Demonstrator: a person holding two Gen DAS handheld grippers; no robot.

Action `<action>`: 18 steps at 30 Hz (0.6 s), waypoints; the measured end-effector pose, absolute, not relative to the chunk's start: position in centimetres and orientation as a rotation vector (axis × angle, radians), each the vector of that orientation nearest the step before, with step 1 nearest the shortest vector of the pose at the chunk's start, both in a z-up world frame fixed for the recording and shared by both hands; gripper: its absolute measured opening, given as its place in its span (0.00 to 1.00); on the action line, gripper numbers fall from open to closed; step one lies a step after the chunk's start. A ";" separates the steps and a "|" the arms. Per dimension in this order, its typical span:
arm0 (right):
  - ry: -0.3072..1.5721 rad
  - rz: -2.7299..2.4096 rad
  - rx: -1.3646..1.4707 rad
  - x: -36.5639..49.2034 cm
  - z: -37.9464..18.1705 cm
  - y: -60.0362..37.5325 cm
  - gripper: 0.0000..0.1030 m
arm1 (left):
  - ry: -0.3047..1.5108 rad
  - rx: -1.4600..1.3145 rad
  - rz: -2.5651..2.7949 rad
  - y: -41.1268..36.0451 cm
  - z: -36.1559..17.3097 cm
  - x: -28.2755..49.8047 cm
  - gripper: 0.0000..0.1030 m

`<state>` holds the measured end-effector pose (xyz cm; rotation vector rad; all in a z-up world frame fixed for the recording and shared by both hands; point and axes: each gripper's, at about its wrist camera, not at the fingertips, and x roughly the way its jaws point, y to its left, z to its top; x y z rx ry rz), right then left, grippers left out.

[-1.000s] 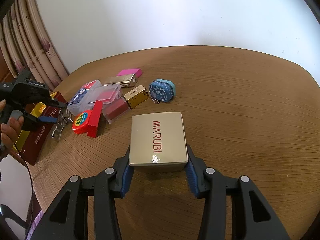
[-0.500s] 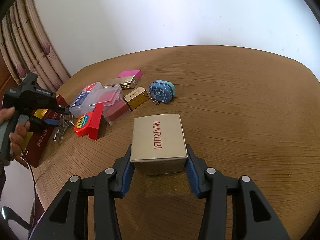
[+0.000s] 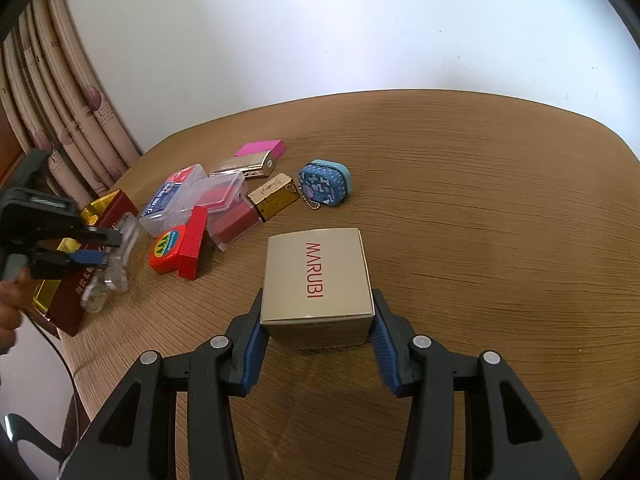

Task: Organize rigid objects
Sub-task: 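Carry the metal clip into the gold tray and open the left tool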

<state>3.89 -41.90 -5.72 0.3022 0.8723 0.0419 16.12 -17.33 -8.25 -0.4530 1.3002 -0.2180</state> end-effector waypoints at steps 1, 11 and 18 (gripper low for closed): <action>0.873 0.042 0.302 3.9 -5.7 -41.9 0.44 | 1.290 -0.453 -0.232 -17.1 -7.4 15.6 0.33; 0.883 0.029 0.290 4.1 -5.8 -41.7 0.44 | 1.186 -0.445 -0.186 -10.8 -1.4 13.4 0.33; 0.900 0.020 0.272 4.6 -6.2 -41.3 0.44 | 1.149 -0.438 -0.035 -3.4 -1.5 13.8 0.33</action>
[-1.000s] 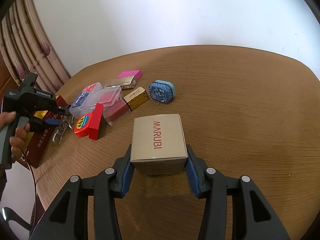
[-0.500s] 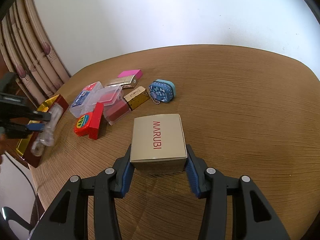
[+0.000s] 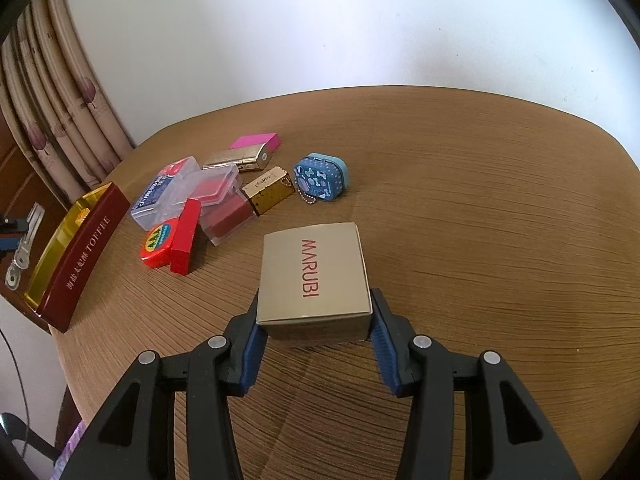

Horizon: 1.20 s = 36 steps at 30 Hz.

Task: Organize rigid objects
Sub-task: 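Carry the metal clip into the gold tray and open the left tool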

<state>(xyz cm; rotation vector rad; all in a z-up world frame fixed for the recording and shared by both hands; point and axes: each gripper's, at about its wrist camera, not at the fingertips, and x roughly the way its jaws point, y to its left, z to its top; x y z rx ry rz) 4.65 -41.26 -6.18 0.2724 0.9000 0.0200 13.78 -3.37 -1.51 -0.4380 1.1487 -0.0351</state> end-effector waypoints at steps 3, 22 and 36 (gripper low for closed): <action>0.904 0.019 0.265 4.8 -6.3 -41.1 0.44 | 1.154 -0.440 0.000 -1.6 -2.8 14.6 0.33; 0.920 -0.009 0.213 4.6 -6.2 -40.8 0.42 | 1.145 -0.285 0.021 -1.0 -8.0 21.7 0.34; 0.933 -0.026 0.215 4.4 -5.6 -40.3 0.41 | 0.985 -0.393 -0.005 2.6 -3.1 13.2 0.41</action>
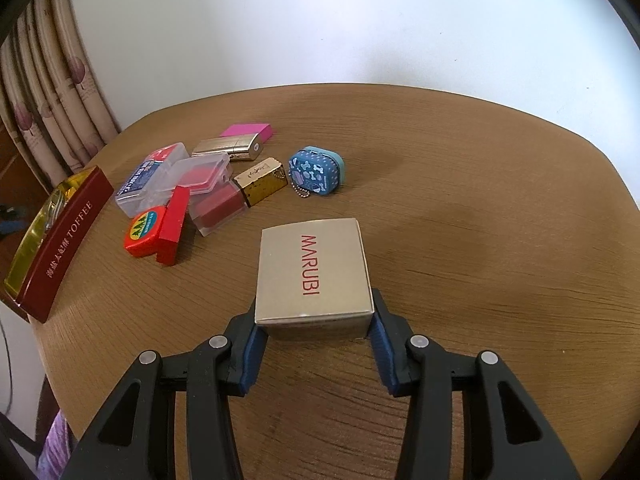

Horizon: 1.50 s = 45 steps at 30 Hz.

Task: Organize rigid objects
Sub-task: 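Carry the metal clip into the gold tray and open the left tool, then lower the MARUBI box into the tray beside the clip and open the right tool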

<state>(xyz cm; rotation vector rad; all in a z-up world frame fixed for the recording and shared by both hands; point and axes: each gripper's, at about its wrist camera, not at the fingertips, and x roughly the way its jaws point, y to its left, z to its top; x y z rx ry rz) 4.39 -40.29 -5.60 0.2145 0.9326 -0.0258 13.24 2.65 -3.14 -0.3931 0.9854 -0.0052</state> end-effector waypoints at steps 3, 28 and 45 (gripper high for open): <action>0.932 0.005 0.250 4.3 -4.5 -39.3 0.41 | 0.927 -0.448 0.004 4.1 -2.8 8.7 0.48; 1.007 0.425 0.157 18.5 0.6 -8.1 0.41 | 1.006 -0.499 -0.093 5.2 -8.3 2.7 0.48; 1.000 0.402 0.140 20.2 -1.1 -7.3 0.47 | 1.073 -0.516 -0.110 5.0 -9.5 3.2 0.48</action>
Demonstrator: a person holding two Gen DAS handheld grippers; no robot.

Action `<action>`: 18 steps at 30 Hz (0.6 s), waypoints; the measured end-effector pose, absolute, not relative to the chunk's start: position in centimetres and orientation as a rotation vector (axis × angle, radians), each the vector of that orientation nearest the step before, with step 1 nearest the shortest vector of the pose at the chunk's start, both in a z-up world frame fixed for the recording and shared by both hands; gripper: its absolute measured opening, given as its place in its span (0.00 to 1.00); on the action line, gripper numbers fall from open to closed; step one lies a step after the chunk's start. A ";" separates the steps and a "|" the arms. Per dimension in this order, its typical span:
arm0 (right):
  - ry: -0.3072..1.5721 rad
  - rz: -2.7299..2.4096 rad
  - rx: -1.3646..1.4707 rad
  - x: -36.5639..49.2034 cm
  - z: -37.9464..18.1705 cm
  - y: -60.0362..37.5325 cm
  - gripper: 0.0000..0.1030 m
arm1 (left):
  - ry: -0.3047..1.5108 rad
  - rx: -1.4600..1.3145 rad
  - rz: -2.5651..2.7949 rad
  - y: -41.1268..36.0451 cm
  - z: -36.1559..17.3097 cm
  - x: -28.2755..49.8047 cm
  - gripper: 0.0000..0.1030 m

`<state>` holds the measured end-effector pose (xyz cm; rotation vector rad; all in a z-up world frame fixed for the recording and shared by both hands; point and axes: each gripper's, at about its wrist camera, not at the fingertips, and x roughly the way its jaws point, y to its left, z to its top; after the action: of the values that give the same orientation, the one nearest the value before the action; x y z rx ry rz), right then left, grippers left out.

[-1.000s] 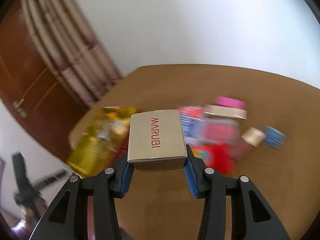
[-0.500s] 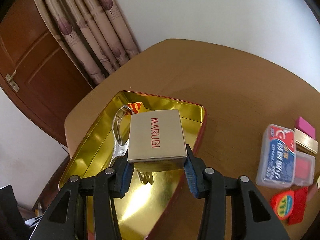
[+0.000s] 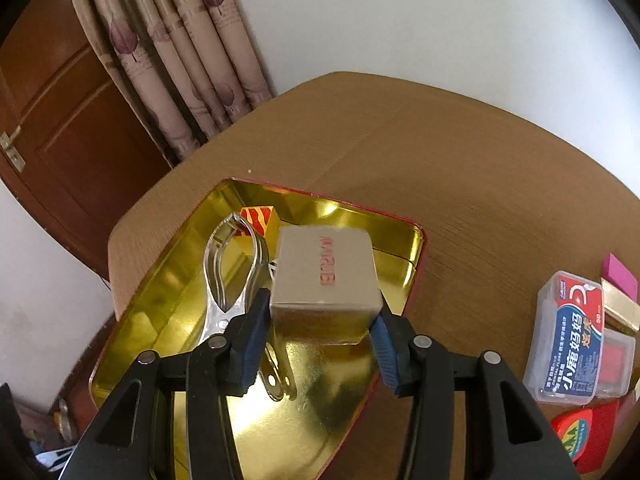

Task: Organize rigid objects
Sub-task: 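Lower the MARUBI box into the tray beside the clip and open the right tool, then move the left tool over the red block beside the tape measure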

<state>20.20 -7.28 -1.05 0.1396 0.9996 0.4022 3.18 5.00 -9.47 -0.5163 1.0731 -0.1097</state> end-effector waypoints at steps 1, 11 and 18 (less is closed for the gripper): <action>0.985 0.410 0.166 19.8 -0.7 -7.9 0.48 | 1.072 -0.514 -0.108 5.0 -9.5 3.2 0.48; 0.847 0.246 0.196 8.9 0.7 -18.3 0.58 | 1.047 -0.456 -0.105 4.1 -8.8 2.6 0.48; 0.916 -0.191 -0.004 -1.2 -2.6 -30.9 0.59 | 1.015 -0.314 -0.144 1.0 -7.7 2.0 0.48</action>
<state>-1.23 -30.87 -2.58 -0.0036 0.9158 -0.1907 1.96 0.98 -7.73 -0.3140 1.0152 -0.1441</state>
